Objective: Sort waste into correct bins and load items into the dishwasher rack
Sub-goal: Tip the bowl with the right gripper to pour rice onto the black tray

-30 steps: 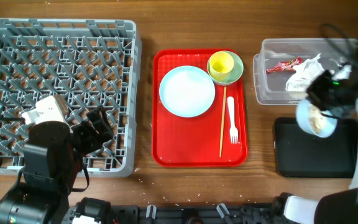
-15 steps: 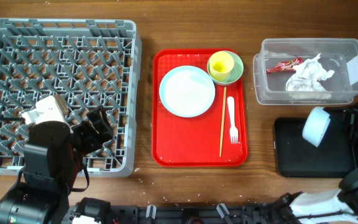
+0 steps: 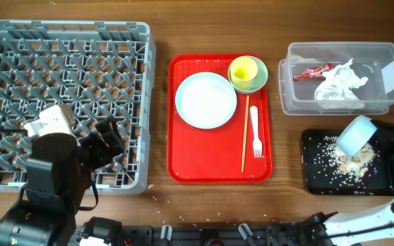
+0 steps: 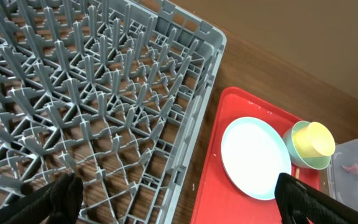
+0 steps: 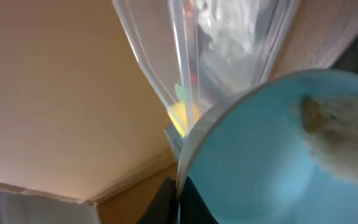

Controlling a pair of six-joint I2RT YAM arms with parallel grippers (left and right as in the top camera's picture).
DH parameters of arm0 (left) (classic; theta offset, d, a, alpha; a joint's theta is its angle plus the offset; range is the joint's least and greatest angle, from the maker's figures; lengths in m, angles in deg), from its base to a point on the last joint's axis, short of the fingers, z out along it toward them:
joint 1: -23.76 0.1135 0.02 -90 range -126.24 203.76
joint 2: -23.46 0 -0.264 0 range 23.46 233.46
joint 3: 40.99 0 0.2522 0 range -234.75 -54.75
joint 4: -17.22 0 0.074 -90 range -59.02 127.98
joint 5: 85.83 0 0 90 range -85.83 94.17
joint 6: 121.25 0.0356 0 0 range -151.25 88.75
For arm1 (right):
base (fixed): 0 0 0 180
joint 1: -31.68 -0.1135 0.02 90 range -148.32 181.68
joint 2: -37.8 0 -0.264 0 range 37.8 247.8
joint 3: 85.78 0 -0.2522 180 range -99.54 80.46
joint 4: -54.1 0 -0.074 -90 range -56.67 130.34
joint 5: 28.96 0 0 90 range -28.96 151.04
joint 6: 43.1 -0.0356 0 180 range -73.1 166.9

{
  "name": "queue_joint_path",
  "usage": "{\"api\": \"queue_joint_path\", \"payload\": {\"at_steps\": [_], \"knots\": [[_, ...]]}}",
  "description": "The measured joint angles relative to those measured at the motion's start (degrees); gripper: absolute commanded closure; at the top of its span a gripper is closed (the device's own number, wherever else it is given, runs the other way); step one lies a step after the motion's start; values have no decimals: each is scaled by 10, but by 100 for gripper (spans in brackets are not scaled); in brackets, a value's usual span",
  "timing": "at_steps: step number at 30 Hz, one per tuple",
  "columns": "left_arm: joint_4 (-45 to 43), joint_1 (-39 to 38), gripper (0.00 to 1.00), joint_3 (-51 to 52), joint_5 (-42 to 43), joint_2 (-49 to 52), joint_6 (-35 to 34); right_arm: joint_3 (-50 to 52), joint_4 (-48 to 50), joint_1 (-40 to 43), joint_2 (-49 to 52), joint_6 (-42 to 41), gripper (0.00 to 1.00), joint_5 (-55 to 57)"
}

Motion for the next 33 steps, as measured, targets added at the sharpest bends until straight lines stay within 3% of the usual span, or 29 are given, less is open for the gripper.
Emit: {"api": "queue_joint_path", "payload": {"at_steps": [5,7,14,22,25,29,33], "knots": [[0,0,0,0,0,0,0,0,-22,1,0,10,96,-12],[-1,0,0,0,0,0,0,-1,-82,1,0,21,96,-23],[0,0,0,0,0,0,0,0,-21,2,2,18,96,-23],[0,0,0,0,0,0,0,0,-86,3,2,65,96,-44],[0,0,0,0,0,0,0,0,-61,3,3,70,96,-37],[0,0,0,0,0,0,0,1,-154,3,3,140,96,-47],[0,0,0,0,0,0,0,4,-155,2,-24,172,96,-50]]}}
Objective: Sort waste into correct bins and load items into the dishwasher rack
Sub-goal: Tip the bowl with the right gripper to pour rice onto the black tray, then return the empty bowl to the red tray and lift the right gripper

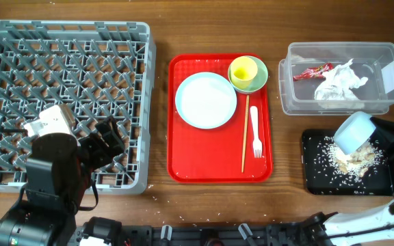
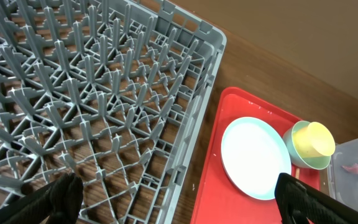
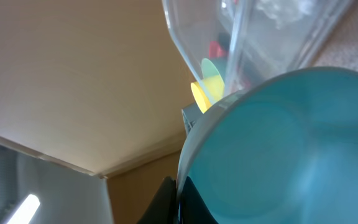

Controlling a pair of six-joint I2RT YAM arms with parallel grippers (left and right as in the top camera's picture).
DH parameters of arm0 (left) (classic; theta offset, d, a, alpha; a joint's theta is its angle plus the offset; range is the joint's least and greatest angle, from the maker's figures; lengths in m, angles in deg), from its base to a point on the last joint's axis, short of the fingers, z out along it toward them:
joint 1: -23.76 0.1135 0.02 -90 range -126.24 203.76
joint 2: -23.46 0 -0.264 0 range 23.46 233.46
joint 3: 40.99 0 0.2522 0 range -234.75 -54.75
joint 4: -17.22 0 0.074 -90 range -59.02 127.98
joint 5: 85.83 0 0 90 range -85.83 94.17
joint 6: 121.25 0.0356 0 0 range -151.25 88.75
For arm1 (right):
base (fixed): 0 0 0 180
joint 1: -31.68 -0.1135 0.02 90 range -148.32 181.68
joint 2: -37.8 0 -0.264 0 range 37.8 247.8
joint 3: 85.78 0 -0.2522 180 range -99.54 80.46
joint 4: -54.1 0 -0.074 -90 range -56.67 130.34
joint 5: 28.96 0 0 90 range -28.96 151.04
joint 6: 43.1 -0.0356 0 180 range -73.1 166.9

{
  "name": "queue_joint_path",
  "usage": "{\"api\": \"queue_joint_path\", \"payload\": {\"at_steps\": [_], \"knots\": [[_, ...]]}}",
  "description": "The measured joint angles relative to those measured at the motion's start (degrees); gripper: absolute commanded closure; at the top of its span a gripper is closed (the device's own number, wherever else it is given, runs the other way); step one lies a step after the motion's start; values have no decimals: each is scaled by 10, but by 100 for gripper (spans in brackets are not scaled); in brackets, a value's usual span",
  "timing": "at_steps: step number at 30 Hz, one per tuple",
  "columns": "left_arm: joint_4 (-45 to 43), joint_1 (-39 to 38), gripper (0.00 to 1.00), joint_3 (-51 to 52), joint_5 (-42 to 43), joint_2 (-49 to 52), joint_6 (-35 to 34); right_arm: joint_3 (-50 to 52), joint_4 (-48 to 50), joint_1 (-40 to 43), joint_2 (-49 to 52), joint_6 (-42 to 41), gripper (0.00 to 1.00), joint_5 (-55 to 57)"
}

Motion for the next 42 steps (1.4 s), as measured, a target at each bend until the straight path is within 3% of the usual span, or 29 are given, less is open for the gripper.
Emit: {"api": "queue_joint_path", "payload": {"at_steps": [6,8,11,16,20,24,25,28,32,37,38,39,42], "knots": [[0,0,0,0,0,0,0,0,44,-39,-110,2,95,4],[0,0,0,0,0,0,0,0,54,-93,-144,9,95,17],[1,0,0,0,0,0,0,0,100,-251,-211,5,96,67],[0,0,0,0,0,0,0,0,268,-591,-289,-167,96,235],[0,0,0,0,0,0,0,0,391,-861,-286,-394,95,469],[0,0,0,0,0,0,0,1,484,-1027,-215,-554,94,609],[0,0,0,0,0,0,0,1,499,-1055,-183,-580,88,627],[0,0,0,0,0,0,0,1,532,-1099,-97,-624,80,655],[0,0,0,0,0,0,0,3,526,-1106,-50,-641,53,668],[0,0,0,0,0,0,0,-40,438,-1082,-59,-629,42,673],[0,0,0,0,0,0,0,-56,420,-1064,-68,-626,26,674],[0,0,0,0,0,0,0,-73,397,-1039,-84,-620,0,676],[0,0,0,0,0,0,0,-111,336,-943,-135,-596,0,680]]}}
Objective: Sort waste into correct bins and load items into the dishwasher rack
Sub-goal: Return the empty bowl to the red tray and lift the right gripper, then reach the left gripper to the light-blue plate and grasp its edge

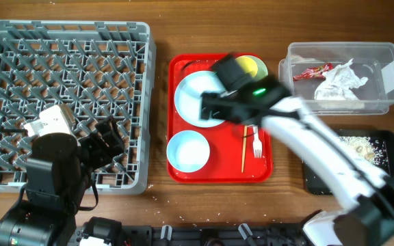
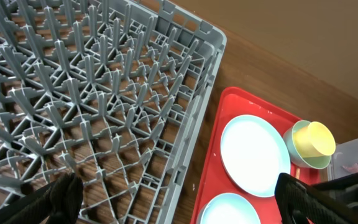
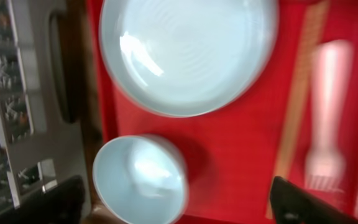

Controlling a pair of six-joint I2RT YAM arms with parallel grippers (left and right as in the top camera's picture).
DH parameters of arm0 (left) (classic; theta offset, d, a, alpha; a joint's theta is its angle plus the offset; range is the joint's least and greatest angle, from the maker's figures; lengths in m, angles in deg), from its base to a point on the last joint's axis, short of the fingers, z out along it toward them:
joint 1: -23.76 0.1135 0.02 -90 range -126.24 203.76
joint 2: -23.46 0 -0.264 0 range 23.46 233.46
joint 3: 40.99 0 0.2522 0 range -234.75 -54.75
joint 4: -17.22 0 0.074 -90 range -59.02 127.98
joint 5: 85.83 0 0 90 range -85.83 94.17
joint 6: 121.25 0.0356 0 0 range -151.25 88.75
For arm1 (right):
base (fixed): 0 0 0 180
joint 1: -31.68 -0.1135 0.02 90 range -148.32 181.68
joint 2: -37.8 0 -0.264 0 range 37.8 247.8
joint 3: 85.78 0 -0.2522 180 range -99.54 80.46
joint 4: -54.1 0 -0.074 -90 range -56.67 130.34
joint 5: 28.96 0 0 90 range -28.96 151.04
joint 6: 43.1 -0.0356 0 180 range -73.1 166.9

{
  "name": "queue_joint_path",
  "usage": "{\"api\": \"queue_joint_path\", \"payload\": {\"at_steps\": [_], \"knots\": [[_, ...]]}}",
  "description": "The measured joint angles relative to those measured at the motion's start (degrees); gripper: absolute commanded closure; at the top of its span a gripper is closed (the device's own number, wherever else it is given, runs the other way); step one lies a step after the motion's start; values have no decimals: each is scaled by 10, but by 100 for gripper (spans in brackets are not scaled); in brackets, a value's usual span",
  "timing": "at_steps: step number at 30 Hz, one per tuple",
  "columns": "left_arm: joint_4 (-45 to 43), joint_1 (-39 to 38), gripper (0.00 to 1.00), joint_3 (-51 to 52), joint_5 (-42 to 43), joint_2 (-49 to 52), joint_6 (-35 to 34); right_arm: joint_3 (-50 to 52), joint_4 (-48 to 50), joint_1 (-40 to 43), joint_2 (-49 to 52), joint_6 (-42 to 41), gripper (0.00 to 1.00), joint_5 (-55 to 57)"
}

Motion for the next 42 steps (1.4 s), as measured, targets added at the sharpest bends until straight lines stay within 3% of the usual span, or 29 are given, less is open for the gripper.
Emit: {"api": "queue_joint_path", "payload": {"at_steps": [6,9,17,23,25,29,33,38,41,42], "knots": [[0,0,0,0,0,0,0,-56,-77,267,-63,53,0,4],[0,0,0,0,0,0,0,-56,-80,328,-68,58,0,3],[-16,0,0,0,21,0,-3,-56,-79,348,-68,59,0,1],[-29,2,0,33,305,21,-9,-56,-79,348,-68,59,0,1],[-33,-12,0,69,361,59,-19,-56,-79,348,-68,59,0,1],[-60,-69,0,89,387,138,-31,-56,-79,348,-68,59,0,1],[-122,-170,0,89,360,215,-50,-56,-79,348,-68,59,0,1],[-186,-310,1,89,236,351,-106,-56,-79,348,-68,60,0,1],[-205,-357,10,89,161,425,-129,-56,-79,348,-68,59,0,0],[-217,-369,18,90,140,449,-132,-56,-79,348,-68,60,0,0]]}}
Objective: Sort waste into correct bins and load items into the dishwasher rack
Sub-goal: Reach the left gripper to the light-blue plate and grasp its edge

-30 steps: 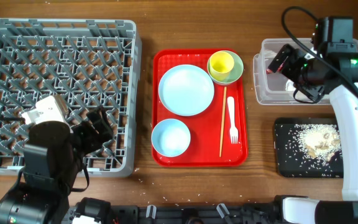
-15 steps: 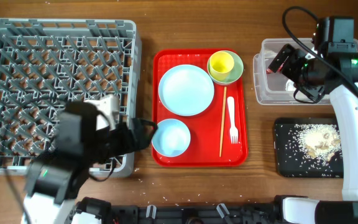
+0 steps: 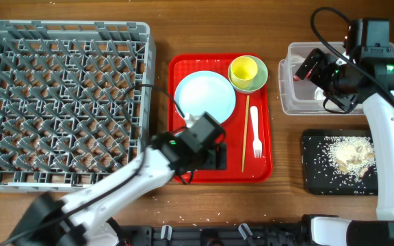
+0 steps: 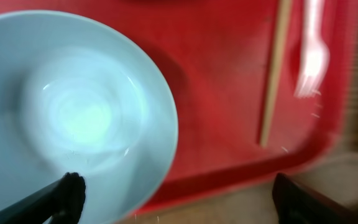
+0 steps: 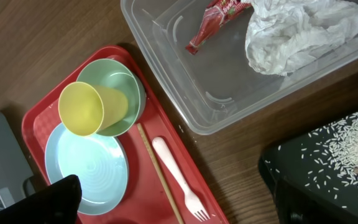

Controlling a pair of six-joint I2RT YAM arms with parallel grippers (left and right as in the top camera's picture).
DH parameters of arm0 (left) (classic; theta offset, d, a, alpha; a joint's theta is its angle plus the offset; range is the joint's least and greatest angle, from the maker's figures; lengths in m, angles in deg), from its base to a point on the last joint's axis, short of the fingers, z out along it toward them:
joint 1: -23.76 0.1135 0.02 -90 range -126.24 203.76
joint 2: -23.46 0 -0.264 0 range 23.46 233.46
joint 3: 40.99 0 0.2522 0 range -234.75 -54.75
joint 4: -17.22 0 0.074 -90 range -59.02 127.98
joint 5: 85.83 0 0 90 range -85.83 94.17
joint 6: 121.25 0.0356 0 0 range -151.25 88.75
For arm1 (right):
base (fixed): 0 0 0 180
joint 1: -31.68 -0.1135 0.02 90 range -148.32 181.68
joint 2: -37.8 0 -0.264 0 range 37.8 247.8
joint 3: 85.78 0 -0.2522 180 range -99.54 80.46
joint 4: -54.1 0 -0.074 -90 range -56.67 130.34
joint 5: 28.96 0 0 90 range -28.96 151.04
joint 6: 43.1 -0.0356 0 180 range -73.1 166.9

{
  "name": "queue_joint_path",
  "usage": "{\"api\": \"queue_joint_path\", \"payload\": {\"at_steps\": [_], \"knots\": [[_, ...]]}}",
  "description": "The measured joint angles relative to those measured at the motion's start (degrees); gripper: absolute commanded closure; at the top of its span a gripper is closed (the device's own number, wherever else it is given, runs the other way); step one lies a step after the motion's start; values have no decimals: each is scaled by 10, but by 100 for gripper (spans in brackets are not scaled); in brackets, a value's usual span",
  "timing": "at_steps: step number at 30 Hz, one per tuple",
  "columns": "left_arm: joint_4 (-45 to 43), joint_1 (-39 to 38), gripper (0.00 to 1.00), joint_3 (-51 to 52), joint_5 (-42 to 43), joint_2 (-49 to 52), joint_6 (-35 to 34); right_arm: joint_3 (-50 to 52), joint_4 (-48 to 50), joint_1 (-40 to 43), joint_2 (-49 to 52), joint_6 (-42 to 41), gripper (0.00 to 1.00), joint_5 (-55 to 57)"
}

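A light blue bowl (image 4: 73,118) stands empty on the front left of the red tray (image 3: 260,167); in the overhead view my left arm covers most of it. My left gripper (image 4: 179,198) is open low over the bowl's right rim, with one fingertip (image 4: 73,190) above the bowl and the other past the tray's edge. On the tray are also a blue plate (image 3: 205,98), a yellow cup (image 3: 243,69) in a green bowl (image 3: 260,76), a chopstick (image 3: 245,133) and a white fork (image 3: 255,130). My right gripper (image 5: 179,199) is open and empty, up beside the clear bin (image 3: 382,104).
The grey dishwasher rack (image 3: 67,26) fills the left of the table. The clear bin holds a crumpled napkin (image 5: 297,34) and a red packet (image 5: 216,15). A black tray (image 3: 318,171) with scattered rice lies at the front right.
My right arm has left the red tray and now sits up by the clear bin. My left arm has come off the rack and its open gripper is down over the blue bowl.
My right gripper held the blue bowl tipped over the black tray, food inside, then empty with rice on the tray. Later the bowl stood on the red tray with the right gripper open above it. Now the left gripper is at the bowl.
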Motion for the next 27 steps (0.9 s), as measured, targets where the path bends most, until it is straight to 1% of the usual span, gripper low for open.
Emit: {"api": "queue_joint_path", "payload": {"at_steps": [1,2,7,10,14,17,18,20,21,24,27], "knots": [[-13,-9,28,0,-13,20,-4,0,0,0,0,0,0,0],[-33,-20,35,0,-30,44,-7,0,0,0,0,0,0,-1],[-43,-47,47,0,-80,68,-11,0,0,0,0,0,0,-1],[-40,-50,52,0,-103,68,-11,0,0,0,0,0,0,-2],[-45,-50,49,0,-141,74,-5,0,0,0,0,0,0,-2],[-49,-50,49,0,-154,94,4,0,0,0,0,0,0,-2],[-50,-50,56,0,-155,101,5,0,0,0,0,0,0,-1],[-60,-54,62,0,-157,104,7,0,0,0,0,0,0,-1],[-73,-57,64,1,-159,105,13,0,0,0,0,0,0,-2],[-76,-68,64,1,-159,105,15,0,0,0,0,0,0,-2],[-76,-80,73,1,-160,105,15,0,0,0,0,0,0,-2]]}}
